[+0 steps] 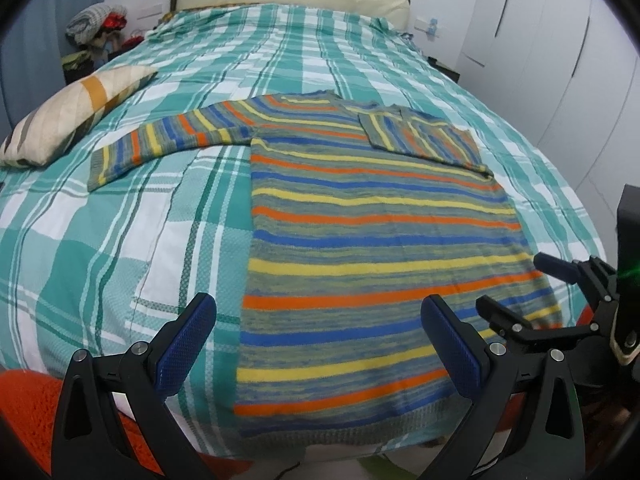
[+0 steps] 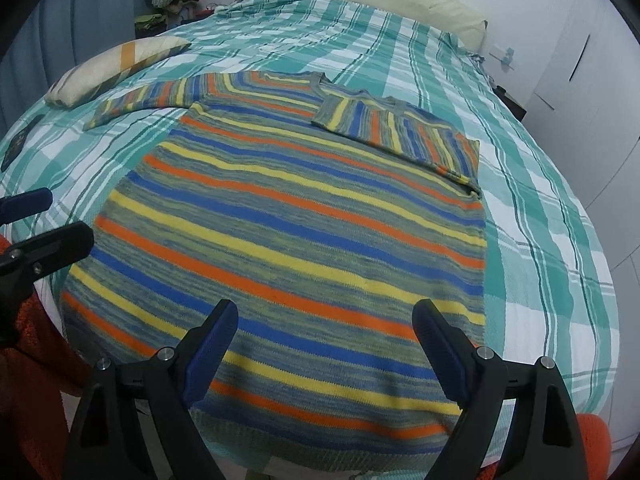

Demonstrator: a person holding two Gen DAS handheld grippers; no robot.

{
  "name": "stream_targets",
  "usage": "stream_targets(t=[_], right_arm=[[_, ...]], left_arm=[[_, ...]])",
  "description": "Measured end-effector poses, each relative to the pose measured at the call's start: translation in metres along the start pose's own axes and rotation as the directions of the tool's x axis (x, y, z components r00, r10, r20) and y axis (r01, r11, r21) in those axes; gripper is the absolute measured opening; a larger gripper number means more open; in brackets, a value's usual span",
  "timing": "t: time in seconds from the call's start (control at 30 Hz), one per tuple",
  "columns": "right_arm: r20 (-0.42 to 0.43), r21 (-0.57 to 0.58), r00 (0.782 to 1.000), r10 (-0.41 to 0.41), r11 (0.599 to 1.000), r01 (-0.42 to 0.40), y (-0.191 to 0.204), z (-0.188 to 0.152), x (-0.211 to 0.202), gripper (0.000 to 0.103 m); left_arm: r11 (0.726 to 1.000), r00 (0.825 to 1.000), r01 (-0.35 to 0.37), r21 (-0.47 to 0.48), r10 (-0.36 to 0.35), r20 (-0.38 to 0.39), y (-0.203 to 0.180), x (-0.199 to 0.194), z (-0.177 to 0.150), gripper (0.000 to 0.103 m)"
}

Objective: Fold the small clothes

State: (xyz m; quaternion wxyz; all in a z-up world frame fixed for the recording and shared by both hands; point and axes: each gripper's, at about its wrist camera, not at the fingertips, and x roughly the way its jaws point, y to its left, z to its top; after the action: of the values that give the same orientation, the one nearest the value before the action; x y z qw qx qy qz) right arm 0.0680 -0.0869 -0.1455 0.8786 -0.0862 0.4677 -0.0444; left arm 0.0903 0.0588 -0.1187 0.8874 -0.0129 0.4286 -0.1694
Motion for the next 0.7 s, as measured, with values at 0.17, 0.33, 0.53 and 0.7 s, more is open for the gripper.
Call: stream_targets(t=[0.17, 0.33, 0.53, 0.7], right_arm=[[-0.008, -0.018, 1.000, 0.003, 1.000, -0.003, 0.006, 0.000, 0.003, 0.088], [-0.014, -0.028, 1.000, 0.010, 1.000, -0.011, 0.010, 0.001, 0.006, 0.088], [-0.014, -0.028, 1.000, 0.019, 0.999, -0.019, 0.013, 0.001, 0.008, 0.088], [-0.022, -0.014, 0.999, 0.026, 1.000, -0.026, 0.010, 0.000, 0.012, 0.088]], left_arm=[[1.000, 1.000, 0.006, -0.008, -0.006, 0.000, 0.002, -0.001, 0.001, 0.102], [1.000, 1.000, 0.006, -0.013, -0.006, -0.003, 0.004, -0.001, 0.001, 0.102], [1.000, 1.000, 0.000, -0.018, 0.000, -0.018, 0.004, 0.003, -0.001, 0.102], [1.000, 1.000, -0.008, -0.012, 0.007, -0.028, 0.002, 0.006, -0.002, 0.102]])
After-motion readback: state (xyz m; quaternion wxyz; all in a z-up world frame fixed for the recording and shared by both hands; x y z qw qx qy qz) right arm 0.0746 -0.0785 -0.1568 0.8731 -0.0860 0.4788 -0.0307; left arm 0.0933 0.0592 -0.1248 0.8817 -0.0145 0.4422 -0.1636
